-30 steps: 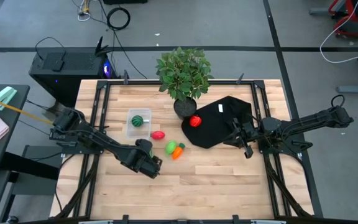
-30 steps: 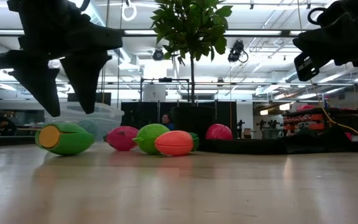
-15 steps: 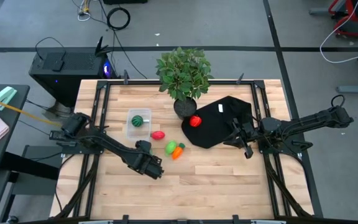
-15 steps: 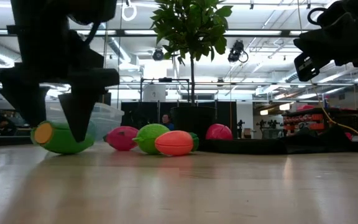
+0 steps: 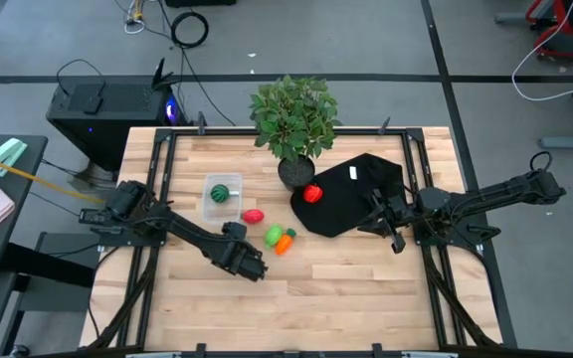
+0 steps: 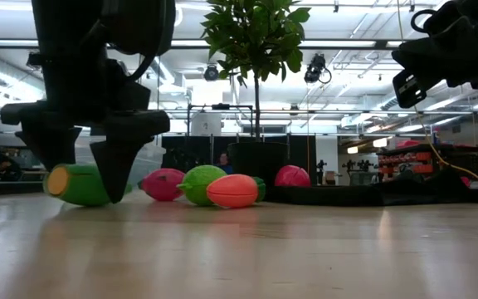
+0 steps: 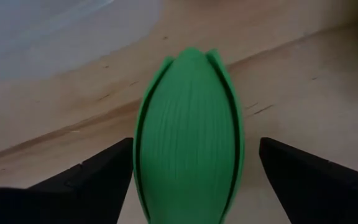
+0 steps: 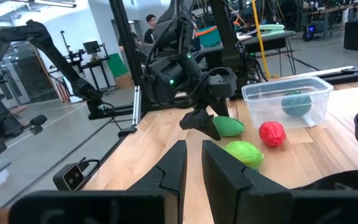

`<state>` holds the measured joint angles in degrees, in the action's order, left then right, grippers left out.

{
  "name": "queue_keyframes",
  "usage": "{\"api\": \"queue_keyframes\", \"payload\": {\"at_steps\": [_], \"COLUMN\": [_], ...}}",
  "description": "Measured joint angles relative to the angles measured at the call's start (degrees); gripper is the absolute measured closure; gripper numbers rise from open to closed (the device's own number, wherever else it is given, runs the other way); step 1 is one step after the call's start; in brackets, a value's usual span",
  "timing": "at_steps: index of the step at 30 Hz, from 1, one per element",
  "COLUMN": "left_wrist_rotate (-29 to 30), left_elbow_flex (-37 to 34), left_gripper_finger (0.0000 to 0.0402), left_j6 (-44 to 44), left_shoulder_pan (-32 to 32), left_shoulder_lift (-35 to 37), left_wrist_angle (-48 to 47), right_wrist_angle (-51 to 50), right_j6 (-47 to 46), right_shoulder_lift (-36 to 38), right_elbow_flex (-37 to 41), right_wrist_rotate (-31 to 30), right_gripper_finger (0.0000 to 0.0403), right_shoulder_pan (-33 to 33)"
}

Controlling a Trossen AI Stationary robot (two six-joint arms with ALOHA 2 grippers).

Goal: Pick and placing Produce into tupperware
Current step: Put the corn into the bin

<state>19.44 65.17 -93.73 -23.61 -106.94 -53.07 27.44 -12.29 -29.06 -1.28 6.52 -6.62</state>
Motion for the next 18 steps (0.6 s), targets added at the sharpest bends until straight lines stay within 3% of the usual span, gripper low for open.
{"api": "queue_keyframes", "payload": {"at_steps": [18], "left_wrist_rotate": [0.35], "left_elbow_flex": [0.00], "left_gripper_finger": [0.0141], "left_j6": [1.71], "left_shoulder_pan": [0.19], "left_shoulder_lift": [0.01], "left_wrist_angle": [0.98], "right_wrist_angle": [-0.02], "right_j6": [0.00], "right_shoulder_lift": [0.00], "right_elbow_flex": [0.00], "right_wrist_rotate": [-0.02], "right_gripper_finger": [0.0345], "right_shoulder_pan": [-0.01]}}
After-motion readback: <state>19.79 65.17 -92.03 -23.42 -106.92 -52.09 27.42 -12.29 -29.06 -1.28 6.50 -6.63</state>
